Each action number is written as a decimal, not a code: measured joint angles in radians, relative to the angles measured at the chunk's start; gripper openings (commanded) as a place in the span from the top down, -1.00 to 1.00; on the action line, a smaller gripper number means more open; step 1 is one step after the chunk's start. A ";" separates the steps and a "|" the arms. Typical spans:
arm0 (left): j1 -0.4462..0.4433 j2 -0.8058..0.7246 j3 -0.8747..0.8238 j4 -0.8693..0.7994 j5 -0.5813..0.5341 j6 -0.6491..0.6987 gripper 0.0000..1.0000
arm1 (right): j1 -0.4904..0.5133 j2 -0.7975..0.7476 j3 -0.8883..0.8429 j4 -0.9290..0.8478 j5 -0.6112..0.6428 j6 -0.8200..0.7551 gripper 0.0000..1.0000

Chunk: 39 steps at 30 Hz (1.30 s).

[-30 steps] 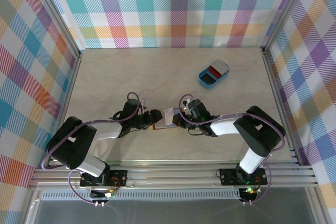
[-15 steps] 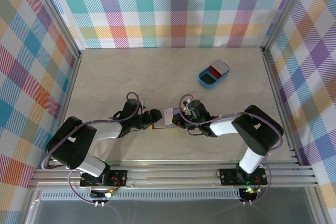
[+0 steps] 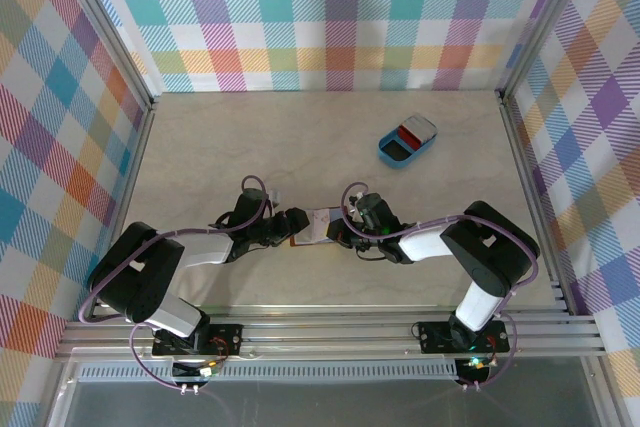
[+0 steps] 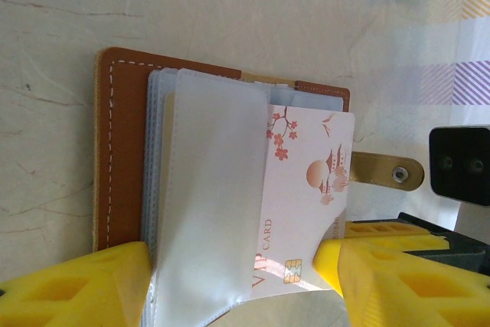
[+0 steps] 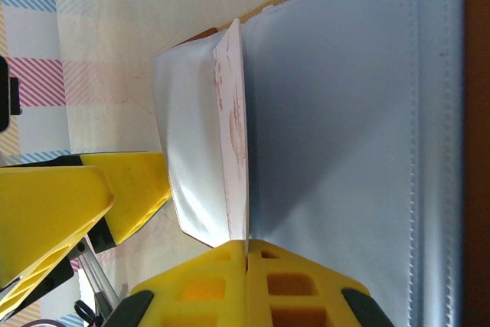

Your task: Put the credit cards into the card holder

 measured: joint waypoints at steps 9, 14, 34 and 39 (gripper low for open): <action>0.000 0.000 0.000 0.000 -0.001 -0.007 -0.32 | 0.002 0.000 0.002 -0.002 0.002 -0.023 1.00; -0.001 0.000 0.000 0.000 -0.006 -0.011 -0.32 | 0.007 0.000 0.011 -0.002 0.005 -0.029 1.00; -0.008 0.000 0.000 0.001 -0.008 -0.019 -0.32 | 0.014 -0.024 0.002 -0.002 0.082 0.032 1.00; -0.008 0.000 0.000 0.001 -0.008 -0.019 -0.32 | 0.014 -0.022 0.002 -0.002 0.069 0.032 1.00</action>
